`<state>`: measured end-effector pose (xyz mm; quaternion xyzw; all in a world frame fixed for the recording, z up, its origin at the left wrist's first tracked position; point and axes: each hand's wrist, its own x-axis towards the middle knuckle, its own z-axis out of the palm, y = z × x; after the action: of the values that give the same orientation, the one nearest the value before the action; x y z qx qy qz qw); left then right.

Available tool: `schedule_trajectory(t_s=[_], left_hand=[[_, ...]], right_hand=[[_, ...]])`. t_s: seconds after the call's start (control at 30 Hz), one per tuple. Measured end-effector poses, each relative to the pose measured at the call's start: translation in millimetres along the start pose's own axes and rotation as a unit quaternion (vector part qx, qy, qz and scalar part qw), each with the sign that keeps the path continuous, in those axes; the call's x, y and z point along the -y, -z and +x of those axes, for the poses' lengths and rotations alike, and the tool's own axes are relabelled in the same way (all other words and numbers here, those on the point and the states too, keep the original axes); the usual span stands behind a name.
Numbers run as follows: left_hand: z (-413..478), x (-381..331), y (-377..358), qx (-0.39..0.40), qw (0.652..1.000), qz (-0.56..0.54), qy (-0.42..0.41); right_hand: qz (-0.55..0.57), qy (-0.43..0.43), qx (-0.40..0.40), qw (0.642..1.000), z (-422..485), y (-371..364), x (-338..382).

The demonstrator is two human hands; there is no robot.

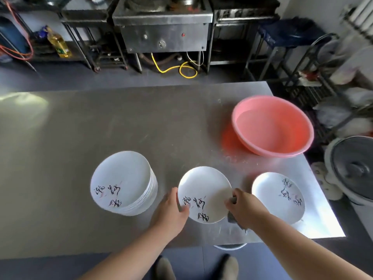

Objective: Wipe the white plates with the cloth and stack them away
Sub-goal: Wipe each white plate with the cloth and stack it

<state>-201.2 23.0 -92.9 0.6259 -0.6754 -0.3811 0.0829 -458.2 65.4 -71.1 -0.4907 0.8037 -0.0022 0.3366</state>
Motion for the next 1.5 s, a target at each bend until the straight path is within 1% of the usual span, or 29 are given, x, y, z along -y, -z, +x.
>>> schedule_trajectory(t_s=[0.03, 0.13, 0.23, 0.33, 0.43, 0.5, 0.57, 0.6, 0.67, 0.7, 0.73, 0.77, 0.8, 0.87, 0.93, 1.1, 1.17, 1.2, 1.27, 1.3, 1.4, 1.43, 1.5], left_hand=[[1, 6, -13, 0.005, 1.0, 0.007, 0.0], [5, 24, -43, -0.029, 0.997, 0.067, -0.034], [8, 37, -62, -0.031, 0.991, 0.13, -0.017], [7, 44, -71, -0.038, 0.989, 0.142, -0.02], [6, 48, -72, -0.042, 0.985, 0.166, -0.027], [5, 52, -71, -0.036, 0.981, 0.187, -0.038], [6, 55, -69, -0.025, 0.976, 0.204, -0.072], [6, 57, -67, -0.018, 0.971, 0.217, -0.096], [8, 59, -65, -0.006, 0.958, 0.249, -0.143], [10, 60, -65, 0.001, 0.952, 0.262, -0.161], [12, 61, -66, 0.008, 0.947, 0.271, -0.175], [14, 62, -67, 0.013, 0.943, 0.276, -0.184], [16, 64, -68, 0.013, 0.941, 0.278, -0.19], [19, 67, -72, 0.003, 0.941, 0.272, -0.201], [21, 71, -74, -0.004, 0.942, 0.264, -0.208], [24, 77, -79, -0.019, 0.939, 0.262, -0.221], [26, 78, -80, -0.017, 0.937, 0.268, -0.222], [26, 78, -80, -0.016, 0.937, 0.271, -0.22], [27, 78, -81, -0.011, 0.937, 0.279, -0.21], [27, 77, -80, -0.006, 0.937, 0.284, -0.204], [27, 75, -79, 0.002, 0.937, 0.287, -0.199], [27, 74, -79, -0.001, 0.936, 0.288, -0.202], [26, 75, -78, -0.01, 0.936, 0.287, -0.206]], right_hand=[[-0.009, -0.007, 0.006, 1.0, 3, -7, -7], [-0.019, -0.014, 0.028, 0.999, 11, -21, -22], [-0.025, -0.013, 0.039, 0.999, 17, -27, -30], [-0.025, -0.005, 0.058, 0.998, 21, -30, -33], [-0.069, 0.002, 0.068, 0.995, 21, -25, -36], [-0.071, 0.006, 0.043, 0.996, 19, -18, -37], [-0.031, 0.021, -0.015, 0.999, 18, -11, -33], [-0.003, 0.041, -0.052, 0.998, 18, -8, -28], [0.048, 0.114, -0.12, 0.985, 19, -8, -16], [0.06, 0.153, -0.137, 0.977, 19, -11, -10], [0.054, 0.185, -0.128, 0.973, 21, -16, -4], [0.02, 0.205, -0.099, 0.973, 22, -24, 0], [-0.04, 0.217, -0.069, 0.973, 23, -35, 2], [-0.158, 0.242, -0.033, 0.957, 20, -62, -1], [-0.208, 0.238, -0.018, 0.949, 15, -84, -9], [-0.256, 0.157, -0.016, 0.954, 31, -91, -3], [-0.256, 0.156, -0.011, 0.954, 45, -90, 10], [-0.25, 0.169, -0.006, 0.953, 50, -91, 17], [-0.235, 0.222, 0.014, 0.946, 51, -94, 28], [-0.238, 0.256, 0.031, 0.936, 47, -96, 29], [-0.289, 0.346, 0.06, 0.891, 29, -97, 13], [-0.302, 0.354, 0.063, 0.883, 23, -94, 3], [-0.334, 0.336, 0.064, 0.879, 19, -83, -14]])
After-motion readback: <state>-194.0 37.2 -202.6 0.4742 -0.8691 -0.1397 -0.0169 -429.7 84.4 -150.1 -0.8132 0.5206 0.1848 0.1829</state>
